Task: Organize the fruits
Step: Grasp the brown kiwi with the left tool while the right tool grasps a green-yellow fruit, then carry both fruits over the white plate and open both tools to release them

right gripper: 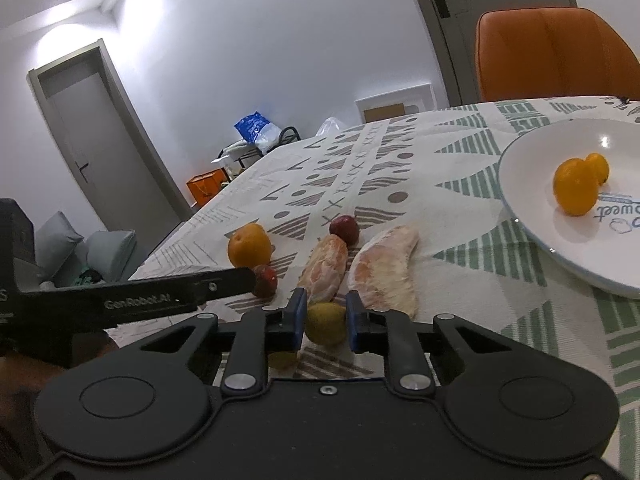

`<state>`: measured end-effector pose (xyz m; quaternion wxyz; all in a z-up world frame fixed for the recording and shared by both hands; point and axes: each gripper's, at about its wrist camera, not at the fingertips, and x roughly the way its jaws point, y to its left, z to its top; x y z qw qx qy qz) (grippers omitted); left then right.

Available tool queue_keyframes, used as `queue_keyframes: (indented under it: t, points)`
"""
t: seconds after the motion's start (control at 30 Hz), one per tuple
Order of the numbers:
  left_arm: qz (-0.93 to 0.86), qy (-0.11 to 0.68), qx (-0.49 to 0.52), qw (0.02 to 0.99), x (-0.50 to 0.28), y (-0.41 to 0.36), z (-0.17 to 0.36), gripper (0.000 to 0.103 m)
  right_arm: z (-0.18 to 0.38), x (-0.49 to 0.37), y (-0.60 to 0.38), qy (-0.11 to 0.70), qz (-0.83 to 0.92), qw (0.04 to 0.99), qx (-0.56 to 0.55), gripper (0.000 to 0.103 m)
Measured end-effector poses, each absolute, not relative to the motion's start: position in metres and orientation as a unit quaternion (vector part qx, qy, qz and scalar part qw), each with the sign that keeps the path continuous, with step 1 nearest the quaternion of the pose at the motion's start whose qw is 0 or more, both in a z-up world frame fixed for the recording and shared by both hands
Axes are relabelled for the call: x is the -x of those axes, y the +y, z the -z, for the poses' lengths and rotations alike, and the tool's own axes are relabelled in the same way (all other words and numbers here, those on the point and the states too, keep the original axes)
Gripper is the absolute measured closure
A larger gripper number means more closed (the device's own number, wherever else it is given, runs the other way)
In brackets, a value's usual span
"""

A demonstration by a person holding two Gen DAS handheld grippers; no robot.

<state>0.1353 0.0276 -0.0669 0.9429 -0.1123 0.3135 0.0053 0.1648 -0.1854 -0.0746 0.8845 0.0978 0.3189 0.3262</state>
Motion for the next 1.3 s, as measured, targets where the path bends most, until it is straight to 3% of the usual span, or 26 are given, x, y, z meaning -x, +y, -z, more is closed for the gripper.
queue_keyframes:
  t: [0.03,0.07,0.17,0.33,0.4,0.57,0.77,0.83,0.9,1.3]
  points:
    - [-0.004,0.315,0.112,0.943,-0.137,0.026,0.067,0.051,0.074,-0.165,-0.186,0.318,-0.325,0.885,-0.098,0.090]
    - [-0.003,0.316,0.112,0.942,-0.139,0.025,0.068,0.051,0.073,-0.165,-0.188,0.317,-0.326,0.885,-0.098,0.102]
    - [-0.003,0.323,0.110,0.940,-0.145,0.022,0.072,0.057,0.071,-0.165,-0.191,0.313,-0.327,0.886,-0.098,0.102]
    - [0.002,0.329,0.113,0.937,-0.150,0.019,0.075,0.080,0.074,-0.167,-0.193,0.325,-0.327,0.882,-0.099,0.097]
    - [0.003,0.325,0.114,0.939,-0.149,0.018,0.074,0.080,0.075,-0.167,-0.193,0.329,-0.325,0.881,-0.102,0.087]
    - [0.001,0.317,0.112,0.942,-0.142,0.023,0.068,0.081,0.076,-0.168,-0.189,0.330,-0.332,0.877,-0.107,0.083]
    - [-0.011,0.316,0.114,0.942,-0.136,0.031,0.064,0.080,0.081,-0.168,-0.178,0.339,-0.347,0.868,-0.105,0.068]
    - [-0.012,0.315,0.115,0.942,-0.134,0.032,0.063,0.081,0.082,-0.166,-0.176,0.337,-0.349,0.869,-0.101,0.069]
    - [-0.012,0.312,0.115,0.943,-0.131,0.033,0.061,0.081,0.081,-0.166,-0.176,0.337,-0.352,0.867,-0.102,0.082]
    - [0.002,0.299,0.108,0.948,-0.128,0.024,0.050,0.080,0.064,-0.157,-0.191,0.307,-0.340,0.884,-0.097,0.082]
